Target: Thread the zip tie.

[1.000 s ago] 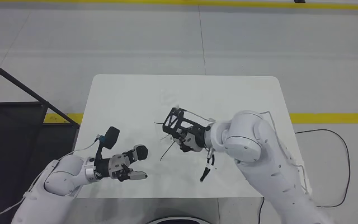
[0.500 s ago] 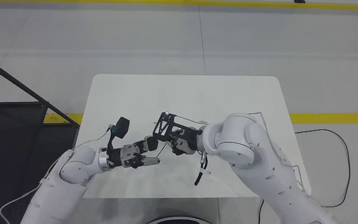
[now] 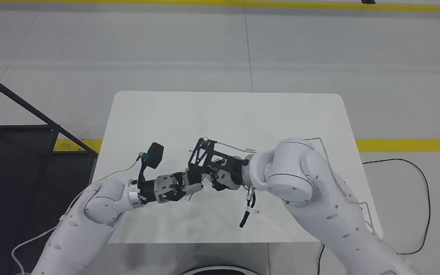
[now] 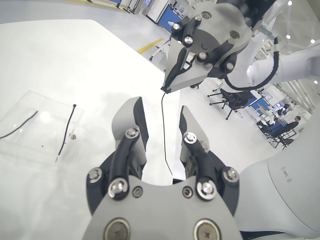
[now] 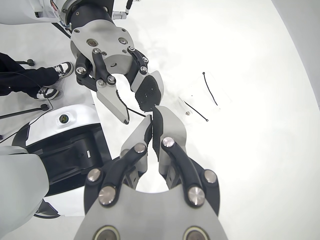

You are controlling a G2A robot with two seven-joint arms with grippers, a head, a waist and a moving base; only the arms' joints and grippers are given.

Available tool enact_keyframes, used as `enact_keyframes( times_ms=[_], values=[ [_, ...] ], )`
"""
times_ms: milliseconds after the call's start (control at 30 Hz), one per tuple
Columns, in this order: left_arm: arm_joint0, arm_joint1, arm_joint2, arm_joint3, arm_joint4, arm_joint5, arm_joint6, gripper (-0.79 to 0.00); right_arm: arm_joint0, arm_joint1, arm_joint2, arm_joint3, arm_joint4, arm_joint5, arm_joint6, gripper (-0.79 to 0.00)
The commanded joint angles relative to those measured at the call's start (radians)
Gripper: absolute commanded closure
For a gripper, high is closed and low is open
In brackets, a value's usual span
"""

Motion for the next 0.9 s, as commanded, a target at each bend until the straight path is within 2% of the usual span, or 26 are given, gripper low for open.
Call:
enact_keyframes(
  times_ms=[0, 433, 867],
  values=[
    [-0.003, 0.0, 0.005, 0.001, 0.002, 0.001, 0.002, -0.351, 0.0, 0.001, -0.001, -0.001, 0.0, 0.001, -0.001, 0.0],
    [-0.016, 0.001, 0.024, 0.009, 0.004, -0.001, 0.015, -0.212, -0.005, 0.011, -0.003, -0.011, 0.006, -0.006, -0.005, 0.0],
    [-0.031, 0.001, 0.046, 0.015, 0.003, 0.006, 0.017, -0.197, -0.002, 0.018, -0.012, -0.016, 0.013, -0.011, -0.007, 0.0]
  ],
)
